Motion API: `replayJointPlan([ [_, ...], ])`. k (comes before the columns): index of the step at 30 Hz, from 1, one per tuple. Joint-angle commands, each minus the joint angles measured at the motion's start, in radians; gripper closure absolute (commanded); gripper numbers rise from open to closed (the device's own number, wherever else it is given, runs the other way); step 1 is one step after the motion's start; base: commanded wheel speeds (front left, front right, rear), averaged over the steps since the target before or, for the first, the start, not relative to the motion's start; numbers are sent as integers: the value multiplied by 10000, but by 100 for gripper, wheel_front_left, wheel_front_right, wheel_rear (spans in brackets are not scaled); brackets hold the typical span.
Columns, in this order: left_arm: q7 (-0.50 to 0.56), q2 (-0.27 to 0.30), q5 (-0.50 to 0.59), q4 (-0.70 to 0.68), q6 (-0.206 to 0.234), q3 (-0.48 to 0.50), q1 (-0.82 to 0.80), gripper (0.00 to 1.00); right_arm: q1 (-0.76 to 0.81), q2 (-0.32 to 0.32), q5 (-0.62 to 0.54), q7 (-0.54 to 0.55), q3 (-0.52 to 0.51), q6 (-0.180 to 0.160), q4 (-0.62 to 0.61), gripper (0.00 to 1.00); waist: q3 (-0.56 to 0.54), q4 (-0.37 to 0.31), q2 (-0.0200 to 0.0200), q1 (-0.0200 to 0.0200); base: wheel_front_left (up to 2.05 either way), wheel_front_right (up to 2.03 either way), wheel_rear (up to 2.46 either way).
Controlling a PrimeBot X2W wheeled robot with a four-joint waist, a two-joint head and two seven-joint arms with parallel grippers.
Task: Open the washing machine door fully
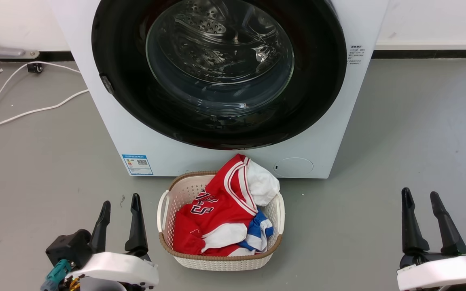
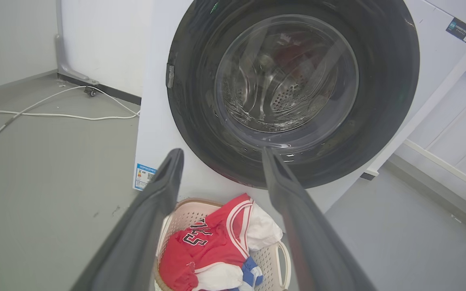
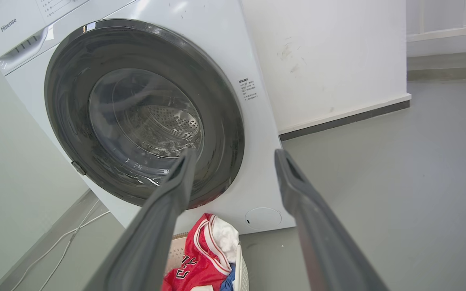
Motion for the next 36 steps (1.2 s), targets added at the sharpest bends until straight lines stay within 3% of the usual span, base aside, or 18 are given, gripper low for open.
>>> replayJointPlan([
  [1, -97, 48, 328, -154, 44, -48, 30, 0, 40, -27, -335, -113, -1, 23, -178, 0, 3, 4, 0, 0, 0, 0, 0],
  [36, -843, -228, 3174, 83, 77, -30, 371, 0, 495, -26, -1882, -867, 36, 16, -534, 0, -44, 22, 0, 0, 0, 0, 0],
])
